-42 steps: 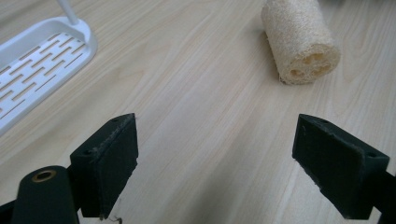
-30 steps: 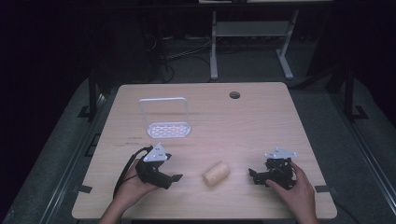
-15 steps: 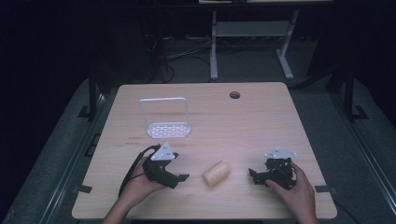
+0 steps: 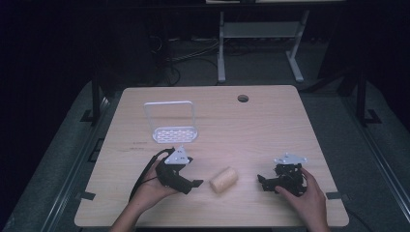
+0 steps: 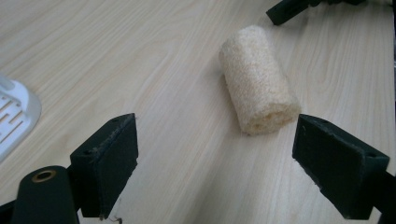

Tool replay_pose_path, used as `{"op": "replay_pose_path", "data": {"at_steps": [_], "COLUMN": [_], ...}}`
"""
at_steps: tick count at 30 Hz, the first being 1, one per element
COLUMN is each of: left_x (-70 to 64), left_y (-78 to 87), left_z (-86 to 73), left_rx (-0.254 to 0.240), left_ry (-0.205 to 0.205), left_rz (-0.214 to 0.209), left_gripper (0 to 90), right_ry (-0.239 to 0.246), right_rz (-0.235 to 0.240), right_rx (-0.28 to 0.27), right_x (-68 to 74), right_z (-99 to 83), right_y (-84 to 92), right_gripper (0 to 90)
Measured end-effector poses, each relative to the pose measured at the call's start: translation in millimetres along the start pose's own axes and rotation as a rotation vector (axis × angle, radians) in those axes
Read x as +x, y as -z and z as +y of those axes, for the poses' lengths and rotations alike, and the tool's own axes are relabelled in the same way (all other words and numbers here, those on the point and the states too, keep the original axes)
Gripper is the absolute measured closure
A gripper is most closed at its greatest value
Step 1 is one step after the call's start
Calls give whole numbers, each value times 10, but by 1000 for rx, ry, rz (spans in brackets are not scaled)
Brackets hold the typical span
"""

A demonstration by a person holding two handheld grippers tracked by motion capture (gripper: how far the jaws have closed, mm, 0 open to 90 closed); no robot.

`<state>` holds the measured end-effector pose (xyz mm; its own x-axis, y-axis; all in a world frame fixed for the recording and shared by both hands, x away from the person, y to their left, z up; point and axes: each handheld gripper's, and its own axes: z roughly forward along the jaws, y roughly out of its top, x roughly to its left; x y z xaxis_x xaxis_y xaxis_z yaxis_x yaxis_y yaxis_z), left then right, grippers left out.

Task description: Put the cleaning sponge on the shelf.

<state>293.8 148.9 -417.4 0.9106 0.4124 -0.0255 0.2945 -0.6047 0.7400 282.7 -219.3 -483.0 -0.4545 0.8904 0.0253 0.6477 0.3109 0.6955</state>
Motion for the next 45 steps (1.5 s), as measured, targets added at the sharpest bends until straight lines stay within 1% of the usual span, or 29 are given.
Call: {"op": "replay_pose_path", "data": {"at_steps": [2, 7, 11, 15, 23, 28, 36, 40, 45], "left_x": [-1, -7, -13, -23, -35, -50, -102, -145, -178], "left_y": [-12, -48, -82, -114, -188, -235, -321, -378, -431], "left_z": [27, 88, 136, 199, 324, 368, 411, 440, 449], "left_rx": [-1, -10, -4, -8, -11, -22, -14, -12, 1], "left_ry": [-10, -10, -24, -30, -55, -62, -78, -80, -73], "left_rz": [-3, -17, -18, -25, -41, -52, -69, -84, -90], "left_gripper": [140, 140, 140, 140, 140, 140, 139, 139, 139], "right_ry": [-1, 0, -2, -2, -2, -2, 0, 1, 1], "right_rz": [0, 0, 0, 0, 2, 1, 2, 2, 2], "right_rx": [0, 0, 0, 0, 1, 1, 0, 0, 0], "right_x": [0, 0, 1, 1, 1, 1, 0, 0, -1], "right_z": [0, 0, 0, 0, 0, 0, 1, 2, 2], "right_y": [0, 0, 0, 0, 1, 1, 0, -1, -1], "right_gripper": [0, 0, 0, 0, 0, 0, 0, 0, 0]}}
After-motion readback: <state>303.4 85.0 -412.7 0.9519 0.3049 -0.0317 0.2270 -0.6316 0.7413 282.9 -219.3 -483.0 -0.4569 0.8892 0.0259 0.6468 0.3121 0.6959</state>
